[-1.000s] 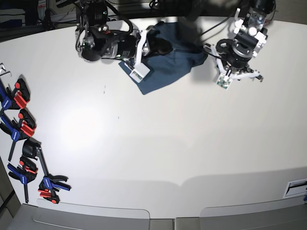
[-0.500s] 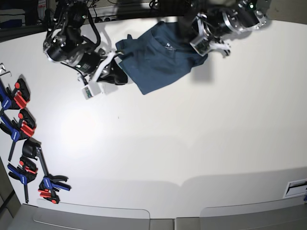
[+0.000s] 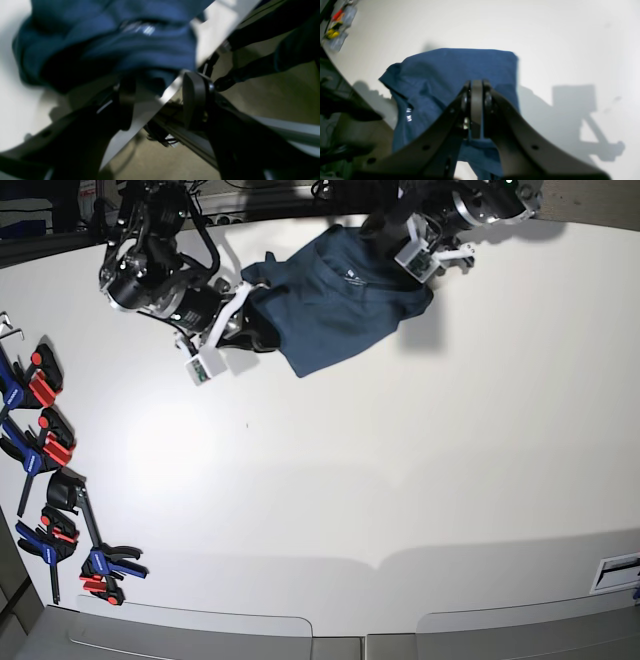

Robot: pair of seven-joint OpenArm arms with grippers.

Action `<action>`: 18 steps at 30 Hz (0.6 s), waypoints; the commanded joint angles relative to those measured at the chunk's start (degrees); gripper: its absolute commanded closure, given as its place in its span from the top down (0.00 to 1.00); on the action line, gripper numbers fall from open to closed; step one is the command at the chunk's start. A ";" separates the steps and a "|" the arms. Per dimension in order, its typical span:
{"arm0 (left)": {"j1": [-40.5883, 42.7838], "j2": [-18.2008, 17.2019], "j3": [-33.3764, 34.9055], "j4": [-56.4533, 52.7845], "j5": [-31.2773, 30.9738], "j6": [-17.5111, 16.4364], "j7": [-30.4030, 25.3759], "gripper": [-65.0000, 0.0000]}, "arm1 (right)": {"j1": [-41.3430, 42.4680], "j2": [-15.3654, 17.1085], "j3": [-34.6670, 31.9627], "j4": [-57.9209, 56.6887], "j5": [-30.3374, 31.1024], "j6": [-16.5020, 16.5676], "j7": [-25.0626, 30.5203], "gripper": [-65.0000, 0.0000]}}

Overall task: Fold the T-shirt properly
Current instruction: 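Grasp the folded shirt's edges with both grippers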

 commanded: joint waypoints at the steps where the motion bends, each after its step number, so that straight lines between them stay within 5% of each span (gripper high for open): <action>1: 0.15 0.50 0.04 0.00 -0.90 0.31 -1.11 0.44 | 0.61 0.31 -0.39 1.03 1.38 0.31 1.36 0.00; 11: -1.64 2.84 0.00 -2.58 -9.18 -0.26 -0.37 0.43 | 0.61 0.31 -3.32 1.03 1.38 0.32 1.79 0.00; 18: -2.58 5.22 0.15 -2.58 -9.44 -0.61 1.11 0.43 | 0.61 0.33 -3.30 1.03 1.38 0.32 1.81 0.00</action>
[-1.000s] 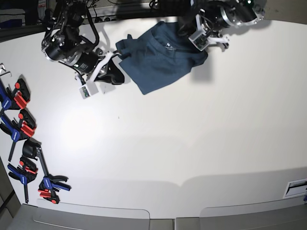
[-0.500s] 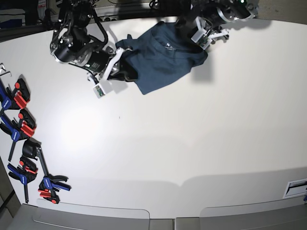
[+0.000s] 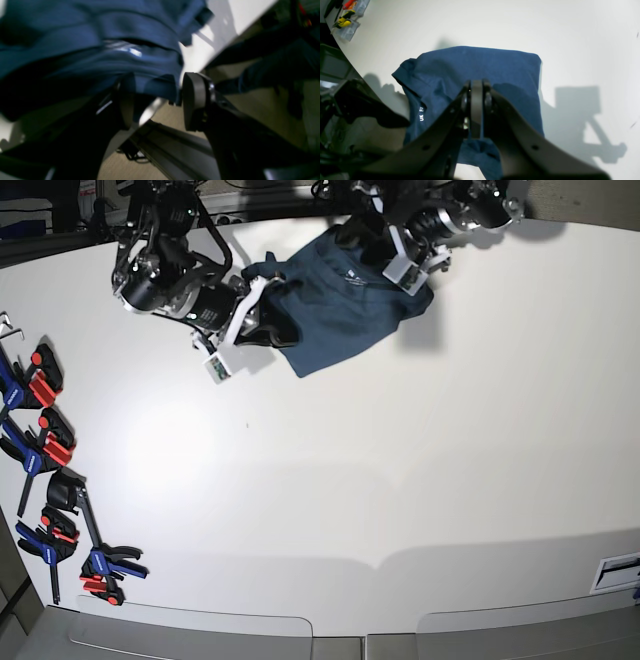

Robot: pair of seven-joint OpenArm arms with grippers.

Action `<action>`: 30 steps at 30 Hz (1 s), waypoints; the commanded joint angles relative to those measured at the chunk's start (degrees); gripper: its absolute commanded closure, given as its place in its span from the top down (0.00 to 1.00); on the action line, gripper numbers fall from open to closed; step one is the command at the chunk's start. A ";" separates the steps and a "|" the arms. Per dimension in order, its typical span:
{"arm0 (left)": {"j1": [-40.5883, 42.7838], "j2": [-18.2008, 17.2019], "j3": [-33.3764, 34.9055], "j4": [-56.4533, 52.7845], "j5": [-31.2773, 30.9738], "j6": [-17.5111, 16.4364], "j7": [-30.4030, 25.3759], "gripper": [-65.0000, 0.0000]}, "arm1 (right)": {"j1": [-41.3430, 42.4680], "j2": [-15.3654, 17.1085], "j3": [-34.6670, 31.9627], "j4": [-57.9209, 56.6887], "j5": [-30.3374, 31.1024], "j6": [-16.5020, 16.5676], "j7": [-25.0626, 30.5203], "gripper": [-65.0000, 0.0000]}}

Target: Fold the T-shirt properly

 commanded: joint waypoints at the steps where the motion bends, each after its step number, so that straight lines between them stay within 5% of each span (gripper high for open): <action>1: 0.35 -0.15 0.24 0.94 -1.09 -0.22 -0.90 0.43 | 0.61 0.31 0.15 1.03 1.40 0.32 1.40 0.00; 11: 0.48 -0.17 0.42 0.94 2.93 1.51 2.69 0.43 | 0.61 0.31 0.17 1.03 1.40 0.32 1.40 0.00; 30: -1.64 0.00 1.97 -4.90 2.14 1.46 -0.96 0.43 | 0.61 0.33 0.17 1.03 1.40 0.32 1.53 0.00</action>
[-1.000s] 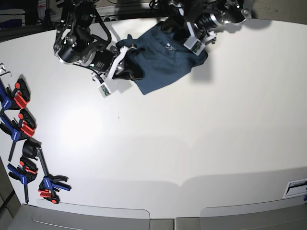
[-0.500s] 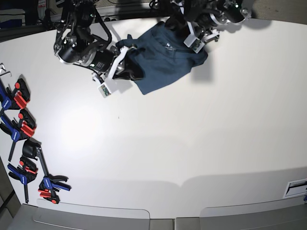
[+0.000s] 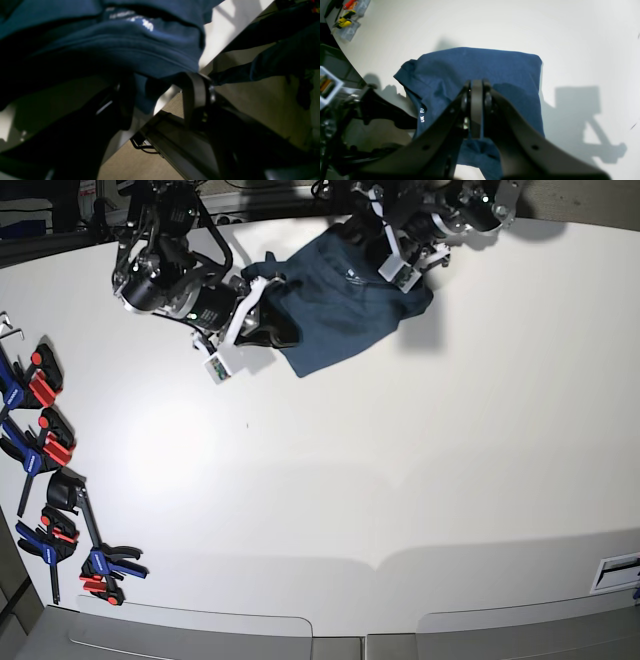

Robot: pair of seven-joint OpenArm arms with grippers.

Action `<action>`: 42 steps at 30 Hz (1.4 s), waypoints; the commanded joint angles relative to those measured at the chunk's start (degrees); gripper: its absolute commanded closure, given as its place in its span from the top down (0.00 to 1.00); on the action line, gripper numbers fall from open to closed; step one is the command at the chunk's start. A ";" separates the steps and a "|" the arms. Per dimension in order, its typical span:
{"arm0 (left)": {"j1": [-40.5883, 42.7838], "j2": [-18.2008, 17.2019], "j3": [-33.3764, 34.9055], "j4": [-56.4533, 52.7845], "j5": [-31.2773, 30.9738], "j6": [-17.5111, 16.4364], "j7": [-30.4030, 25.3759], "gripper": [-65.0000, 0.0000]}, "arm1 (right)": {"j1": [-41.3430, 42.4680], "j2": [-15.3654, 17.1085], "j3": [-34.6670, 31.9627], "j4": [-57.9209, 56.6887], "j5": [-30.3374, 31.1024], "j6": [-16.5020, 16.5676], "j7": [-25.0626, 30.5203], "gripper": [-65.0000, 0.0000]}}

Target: Fold the T-shirt properly

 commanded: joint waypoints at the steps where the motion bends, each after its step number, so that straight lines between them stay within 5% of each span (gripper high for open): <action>1: 0.13 0.00 0.15 0.55 -1.49 -0.07 -1.42 0.43 | 0.63 0.33 0.17 1.03 1.38 0.32 1.31 0.00; 4: 0.15 0.02 0.15 0.48 -2.95 -0.68 -1.90 0.32 | 0.63 0.33 0.17 1.03 1.38 0.32 1.31 0.00; 7: 0.15 -0.02 0.15 0.48 -2.93 -0.74 -1.84 0.00 | 0.63 0.33 0.17 1.03 1.38 0.32 1.29 0.00; 20: 0.52 -0.35 0.07 6.56 1.55 -0.90 3.34 0.00 | 0.63 0.33 0.17 1.01 1.38 0.32 1.27 0.00; 21: 0.72 -0.35 0.07 6.56 1.53 -1.09 3.28 0.02 | 0.63 0.33 0.17 1.03 1.38 0.32 1.27 0.00; 23: 1.22 -0.33 0.20 6.54 0.28 -3.48 2.80 0.35 | 0.63 0.33 0.17 1.03 1.38 0.32 1.29 0.00; 25: 1.29 -0.33 0.37 6.51 2.08 -3.67 0.87 0.47 | 0.63 0.33 0.17 1.03 1.38 0.32 1.66 0.00; 42: -2.34 0.00 8.33 1.51 8.68 -0.02 -4.90 0.49 | 0.63 0.33 0.17 1.03 1.36 0.32 1.88 0.00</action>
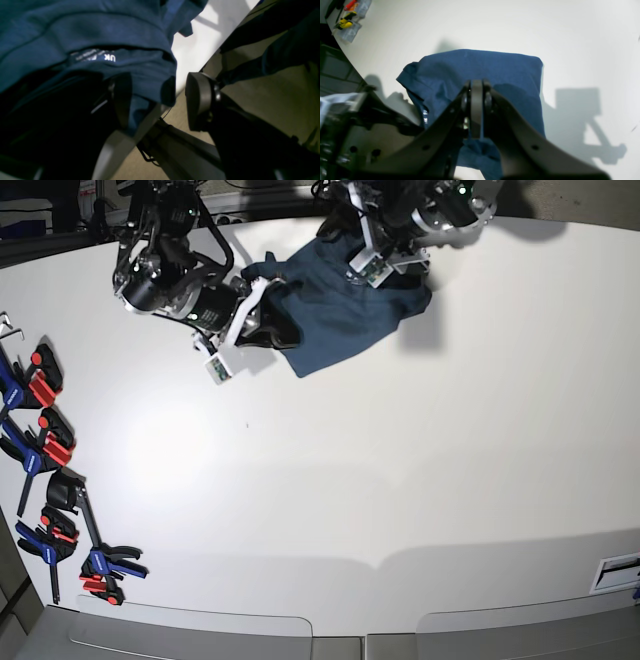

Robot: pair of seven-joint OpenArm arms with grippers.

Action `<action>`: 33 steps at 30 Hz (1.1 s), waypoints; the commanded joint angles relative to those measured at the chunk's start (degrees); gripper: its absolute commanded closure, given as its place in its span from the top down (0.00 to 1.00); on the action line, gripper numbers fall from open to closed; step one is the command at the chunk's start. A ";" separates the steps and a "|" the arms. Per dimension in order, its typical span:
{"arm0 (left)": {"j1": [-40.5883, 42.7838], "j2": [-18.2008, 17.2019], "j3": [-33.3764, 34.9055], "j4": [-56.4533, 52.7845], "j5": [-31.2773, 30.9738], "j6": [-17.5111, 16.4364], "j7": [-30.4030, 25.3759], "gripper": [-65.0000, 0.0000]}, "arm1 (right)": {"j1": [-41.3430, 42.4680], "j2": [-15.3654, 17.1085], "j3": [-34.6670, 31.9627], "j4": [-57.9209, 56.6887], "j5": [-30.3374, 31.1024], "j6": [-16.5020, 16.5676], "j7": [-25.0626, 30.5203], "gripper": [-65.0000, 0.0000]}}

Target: Fold the T-shirt properly

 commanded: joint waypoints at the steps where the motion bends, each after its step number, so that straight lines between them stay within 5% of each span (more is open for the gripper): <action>1: -0.42 0.00 0.11 -0.20 -0.59 0.00 -0.85 0.49 | 0.61 0.33 0.17 1.03 1.33 0.30 1.46 0.00; 4: -1.40 0.00 0.09 -2.29 -0.57 -0.02 -0.42 0.39 | 0.61 0.33 0.17 1.03 1.33 0.30 1.44 0.00; 8: -1.36 -0.02 0.02 -1.46 -0.59 -0.02 0.85 0.00 | 0.61 0.33 0.17 1.03 1.33 0.30 1.44 0.00; 17: -1.36 -0.07 0.02 7.98 -0.55 -0.02 9.97 0.00 | 0.61 0.33 0.17 1.03 1.09 0.30 1.42 0.00; 27: -0.96 -0.24 0.02 8.85 8.20 0.11 14.69 0.00 | 0.61 0.33 0.20 1.03 -0.11 0.30 1.46 0.00; 33: -0.87 -0.35 0.02 8.85 8.41 2.16 16.00 0.00 | 0.59 0.33 0.22 1.03 -0.13 0.30 1.46 0.00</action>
